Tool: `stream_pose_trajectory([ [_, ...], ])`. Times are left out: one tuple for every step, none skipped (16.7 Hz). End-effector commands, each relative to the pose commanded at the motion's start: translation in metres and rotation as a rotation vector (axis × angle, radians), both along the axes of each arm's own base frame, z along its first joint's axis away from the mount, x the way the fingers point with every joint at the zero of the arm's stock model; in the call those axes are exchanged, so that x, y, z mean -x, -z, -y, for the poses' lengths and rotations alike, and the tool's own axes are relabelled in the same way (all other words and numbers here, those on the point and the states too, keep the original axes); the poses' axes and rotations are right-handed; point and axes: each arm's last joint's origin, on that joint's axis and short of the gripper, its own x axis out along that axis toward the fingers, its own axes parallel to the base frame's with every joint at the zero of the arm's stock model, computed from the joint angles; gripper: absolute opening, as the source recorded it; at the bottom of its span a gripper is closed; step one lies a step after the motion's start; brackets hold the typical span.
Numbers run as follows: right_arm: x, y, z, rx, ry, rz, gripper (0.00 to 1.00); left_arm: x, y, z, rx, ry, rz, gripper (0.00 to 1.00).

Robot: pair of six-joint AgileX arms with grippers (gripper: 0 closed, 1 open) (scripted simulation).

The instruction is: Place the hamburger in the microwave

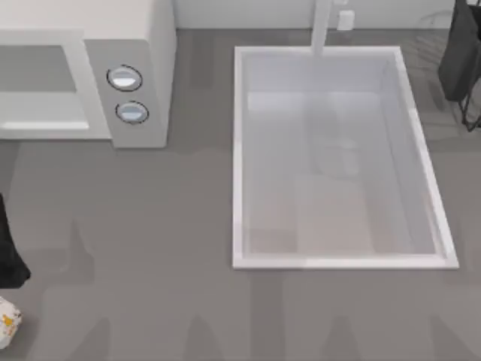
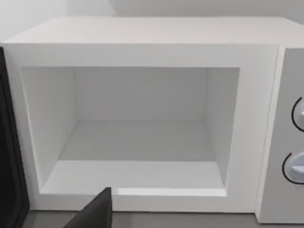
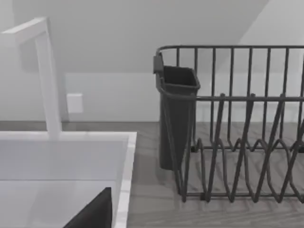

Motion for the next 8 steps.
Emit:
stream_pose_trajectory([
  [0.0,0.0,0.0,0.0,0.0,0.0,1.0,0.0,0.0,0.0,0.0,0.0,0.0,1.0],
  [0.0,0.0,0.0,0.0,0.0,0.0,1.0,0.0,0.0,0.0,-0.001,0.0,-0.001,1.0],
  [0.0,0.0,0.0,0.0,0.0,0.0,1.0,0.0,-0.002,0.0,-0.007,0.0,-0.013,1.0],
  [0.0,0.0,0.0,0.0,0.0,0.0,1.0,0.0,-0.004,0.0,-0.018,-0.001,-0.036,1.0],
  [0.0,0.0,0.0,0.0,0.0,0.0,1.0,-0.001,-0.007,-0.001,-0.031,-0.002,-0.073,1.0],
  [0.0,0.0,0.0,0.0,0.0,0.0,1.0,-0.002,-0.01,-0.001,-0.046,-0.003,-0.123,1.0],
  [0.0,0.0,0.0,0.0,0.0,0.0,1.0,-0.004,-0.013,-0.001,-0.063,-0.004,-0.187,1.0],
  [0.0,0.0,0.0,0.0,0.0,0.0,1.0,-0.007,-0.015,-0.002,-0.08,-0.004,-0.262,1.0],
])
